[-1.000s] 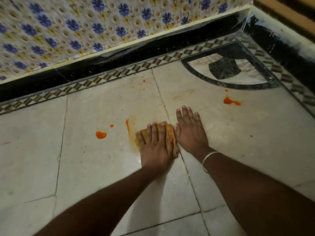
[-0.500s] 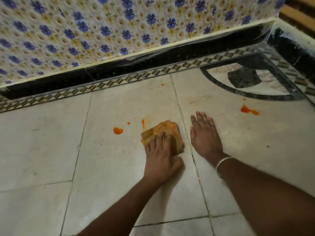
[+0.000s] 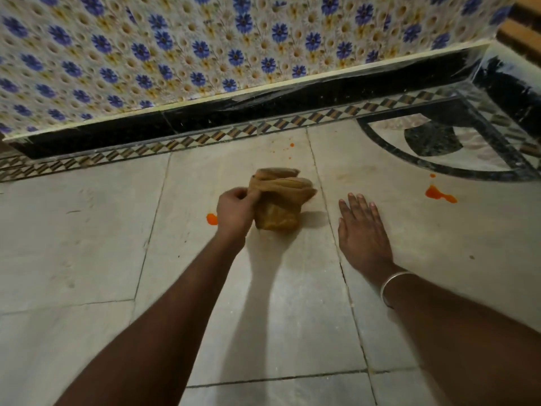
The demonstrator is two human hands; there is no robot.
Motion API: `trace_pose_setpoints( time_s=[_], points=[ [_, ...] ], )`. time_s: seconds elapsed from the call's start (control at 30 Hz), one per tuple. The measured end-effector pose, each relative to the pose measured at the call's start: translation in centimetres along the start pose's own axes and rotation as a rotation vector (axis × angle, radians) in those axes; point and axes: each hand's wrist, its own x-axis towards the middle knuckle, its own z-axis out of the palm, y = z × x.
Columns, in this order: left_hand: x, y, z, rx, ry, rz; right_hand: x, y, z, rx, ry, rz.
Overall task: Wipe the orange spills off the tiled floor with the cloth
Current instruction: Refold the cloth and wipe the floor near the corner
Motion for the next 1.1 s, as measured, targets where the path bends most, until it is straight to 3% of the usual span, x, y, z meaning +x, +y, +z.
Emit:
trace_pose_setpoints(
  time_s=[0.07, 0.1, 0.2, 0.3, 0.4, 0.47, 0.63, 0.73, 0.87, 1.0, 1.1],
  points=[
    [0.3, -2.1, -0.4, -0.002, 0.034, -0.126, 0.0, -0.1, 0.2, 0.014, 0.0, 0.007],
    [0.3, -3.3, -0.4, 0.112, 0.083, -0.13, 0.0, -0.2, 0.2, 0.027, 0.009, 0.013],
    [-0.8, -5.7, -0.5, 0.524, 0.23, 0.086, 0.0, -0.6, 0.2, 0.061, 0.038, 0.029],
    [-0.2, -6.7, 0.6, 0.693, 0.039, 0.424, 1.2, -2.5, -0.3, 0.102, 0.032, -0.046],
    [1.4, -8.1, 3.2, 0.978, -0.258, 0.493, 2.3, -4.5, 0.3, 0.092, -0.026, -0.122],
    [3.8, -8.1, 4.8, 1.092, -0.303, 0.526, 2.7, -4.8, 1.3, 0.068, -0.047, -0.104],
    [8.3, -6.8, 4.6, 1.07, -0.251, 0.368, 2.7, -4.4, 1.6, 0.069, -0.057, -0.097],
    [2.8, -8.6, 3.6, 1.065, -0.133, 0.364, 2.6, -4.7, 1.4, 0.072, -0.056, -0.099],
    [-4.6, -9.3, 7.2, 1.079, -0.147, 0.411, 2.7, -5.1, 1.1, 0.051, -0.084, -0.078],
    [0.9, -7.8, 8.4, 1.105, -0.217, 0.526, 2.7, -5.0, 0.9, 0.06, -0.1, -0.085],
    [4.5, -7.9, 6.1, 1.128, -0.191, 0.483, 2.5, -4.8, 0.9, 0.028, -0.09, -0.099]
  ],
)
